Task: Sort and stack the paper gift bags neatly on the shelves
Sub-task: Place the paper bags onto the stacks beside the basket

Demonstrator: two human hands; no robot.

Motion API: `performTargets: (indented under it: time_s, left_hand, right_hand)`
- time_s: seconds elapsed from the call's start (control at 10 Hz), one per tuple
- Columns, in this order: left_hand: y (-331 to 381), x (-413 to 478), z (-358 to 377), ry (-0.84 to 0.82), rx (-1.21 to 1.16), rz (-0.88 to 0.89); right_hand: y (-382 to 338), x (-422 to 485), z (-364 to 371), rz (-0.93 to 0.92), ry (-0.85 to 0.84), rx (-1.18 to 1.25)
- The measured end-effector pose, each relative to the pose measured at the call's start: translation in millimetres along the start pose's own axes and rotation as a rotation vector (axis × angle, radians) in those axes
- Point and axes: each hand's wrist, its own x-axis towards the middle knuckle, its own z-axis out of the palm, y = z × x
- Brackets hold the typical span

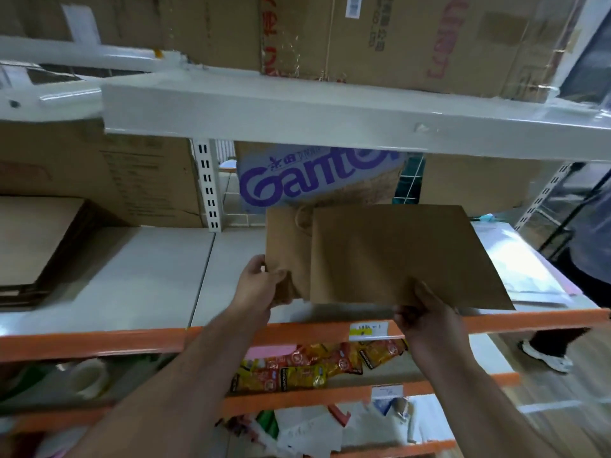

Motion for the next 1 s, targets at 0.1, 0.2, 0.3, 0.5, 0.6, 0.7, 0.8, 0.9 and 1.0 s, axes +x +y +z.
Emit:
performTargets:
  time_s: [0.1, 0.2, 0.3, 0.5, 0.6, 0.7, 0.8, 0.9, 1.0]
  left_hand:
    - [-8, -35, -12, 0.062, -0.045, 0.032]
    - [-22, -71, -31, 0.158, -0.148, 0.003]
    - [-35, -110, -55, 0.265, -0.167, 0.012]
    - [-49, -180, -112, 0.423, -0.17, 0.047]
    - [-49, -204, -143, 0.465, -0.208, 0.053]
    - [-48, -219, -175, 0.491, -0.226, 0.087]
    - [-44, -227, -212, 0.515, -0.221, 0.09]
    - [-35, -233, -255, 0.517, -0.216, 0.089]
    - [-19, -238, -304, 0.487, -0.246, 0.08]
  right_hand:
    - [7, -9, -8, 0.041, -0.047, 0.044]
    - [15, -25, -17, 0.105, -0.064, 0.101]
    - [31, -50, -14, 0.199, -0.1, 0.062]
    - [65, -90, 5, 0.32, -0.222, 0.081]
    - [76, -113, 21, 0.333, -0.307, 0.062]
    - [88, -130, 41, 0.313, -0.362, 0.038]
    - [99, -149, 69, 0.301, -0.396, 0.023]
    - [119, -167, 103, 0.288, -0.404, 0.012]
    - [143, -189, 148, 0.279, -0.399, 0.036]
